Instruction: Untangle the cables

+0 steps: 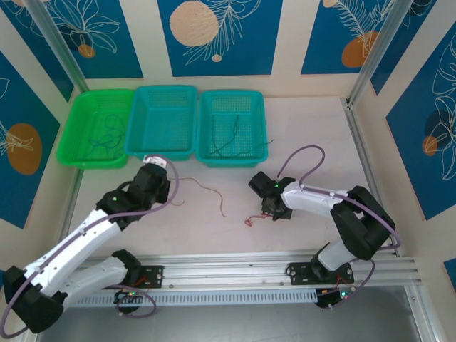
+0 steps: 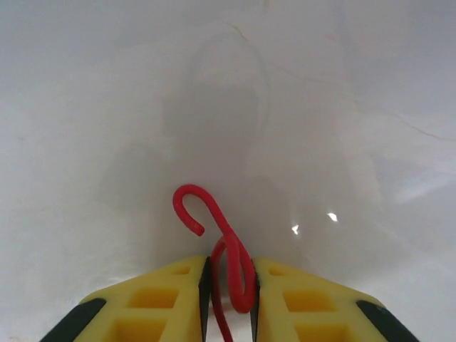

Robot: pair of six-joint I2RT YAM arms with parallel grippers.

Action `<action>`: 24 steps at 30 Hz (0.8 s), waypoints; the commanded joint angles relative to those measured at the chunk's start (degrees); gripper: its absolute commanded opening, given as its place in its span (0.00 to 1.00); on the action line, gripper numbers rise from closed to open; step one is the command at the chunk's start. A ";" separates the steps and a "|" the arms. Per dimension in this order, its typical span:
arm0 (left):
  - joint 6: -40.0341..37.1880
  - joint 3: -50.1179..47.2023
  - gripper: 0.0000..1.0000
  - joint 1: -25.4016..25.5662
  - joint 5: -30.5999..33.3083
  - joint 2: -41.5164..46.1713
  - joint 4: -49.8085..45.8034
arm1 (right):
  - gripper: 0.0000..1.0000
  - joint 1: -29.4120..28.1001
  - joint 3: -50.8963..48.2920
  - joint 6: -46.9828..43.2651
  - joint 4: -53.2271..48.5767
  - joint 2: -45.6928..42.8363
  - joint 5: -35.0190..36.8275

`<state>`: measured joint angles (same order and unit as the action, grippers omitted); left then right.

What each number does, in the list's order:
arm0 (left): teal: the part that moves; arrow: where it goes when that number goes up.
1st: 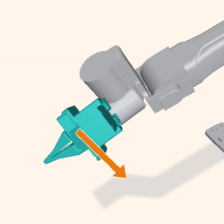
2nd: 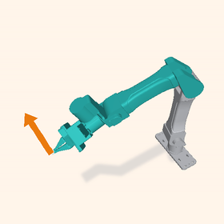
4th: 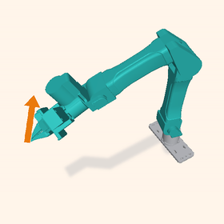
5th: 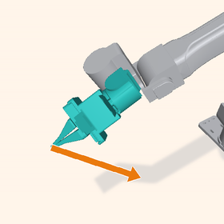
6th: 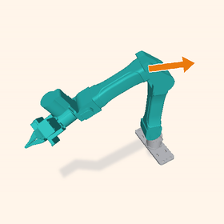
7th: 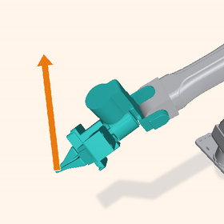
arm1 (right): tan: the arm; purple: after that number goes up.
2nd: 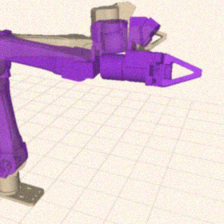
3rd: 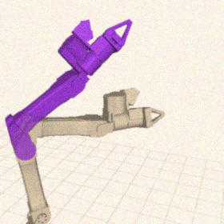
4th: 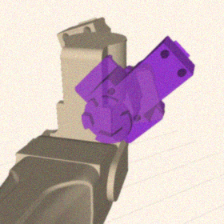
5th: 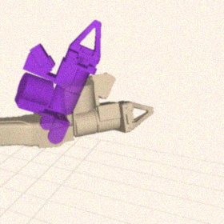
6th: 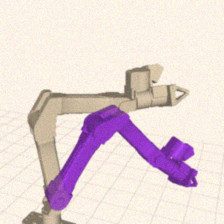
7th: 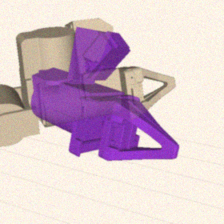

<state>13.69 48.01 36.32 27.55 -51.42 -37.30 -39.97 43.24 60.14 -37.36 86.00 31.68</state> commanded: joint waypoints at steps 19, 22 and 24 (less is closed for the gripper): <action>-25.21 53.13 0.00 -9.57 -4.95 -24.45 5.12 | 0.57 -1.26 10.97 -6.95 -11.56 -22.17 -4.70; -25.21 58.21 0.00 -15.11 -7.57 -30.51 6.15 | 0.57 -1.25 10.12 -6.45 -11.75 -24.36 -4.89; -24.75 61.54 0.00 -18.03 -8.26 -34.91 6.10 | 0.57 -1.26 9.80 -6.10 -12.59 -25.66 -4.78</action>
<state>-9.17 105.43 21.37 21.30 -82.59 -32.34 -41.12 53.25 53.52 -47.27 62.46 27.81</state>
